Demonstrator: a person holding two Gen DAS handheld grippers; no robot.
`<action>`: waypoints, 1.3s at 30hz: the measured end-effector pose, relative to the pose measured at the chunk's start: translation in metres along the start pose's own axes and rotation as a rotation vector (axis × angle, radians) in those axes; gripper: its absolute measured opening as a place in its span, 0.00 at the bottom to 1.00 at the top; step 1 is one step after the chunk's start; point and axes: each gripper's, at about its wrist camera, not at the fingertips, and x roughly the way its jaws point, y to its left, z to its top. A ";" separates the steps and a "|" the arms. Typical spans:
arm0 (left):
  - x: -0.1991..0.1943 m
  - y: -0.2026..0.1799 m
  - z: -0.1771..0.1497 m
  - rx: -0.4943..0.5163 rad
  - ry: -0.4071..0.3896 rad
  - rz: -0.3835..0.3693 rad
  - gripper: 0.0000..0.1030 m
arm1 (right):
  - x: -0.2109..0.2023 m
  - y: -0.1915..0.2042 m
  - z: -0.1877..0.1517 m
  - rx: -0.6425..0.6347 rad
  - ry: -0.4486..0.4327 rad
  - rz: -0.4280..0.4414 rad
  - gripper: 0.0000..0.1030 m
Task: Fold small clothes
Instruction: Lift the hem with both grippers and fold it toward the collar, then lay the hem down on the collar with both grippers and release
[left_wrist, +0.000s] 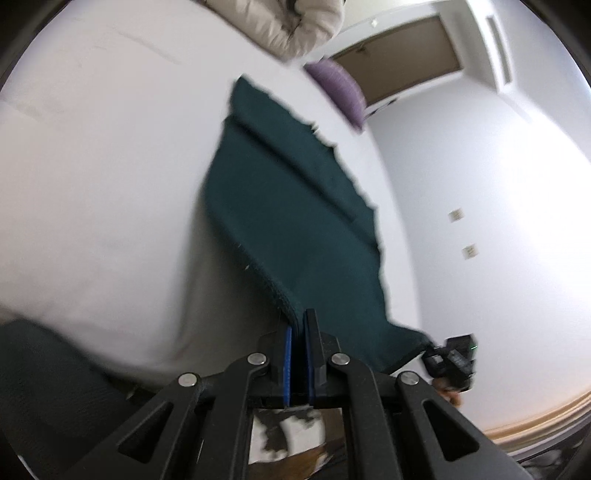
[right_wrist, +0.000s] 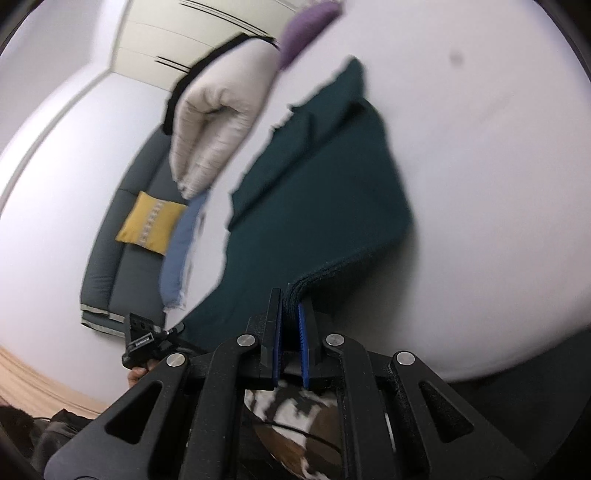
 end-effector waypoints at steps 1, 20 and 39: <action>-0.002 -0.003 0.007 -0.007 -0.018 -0.031 0.06 | 0.001 0.005 0.008 -0.003 -0.015 0.013 0.06; 0.066 -0.001 0.158 -0.140 -0.145 -0.158 0.07 | 0.095 0.050 0.195 -0.003 -0.174 0.019 0.06; 0.179 0.048 0.303 -0.238 -0.204 0.005 0.07 | 0.211 -0.025 0.351 0.108 -0.275 -0.152 0.06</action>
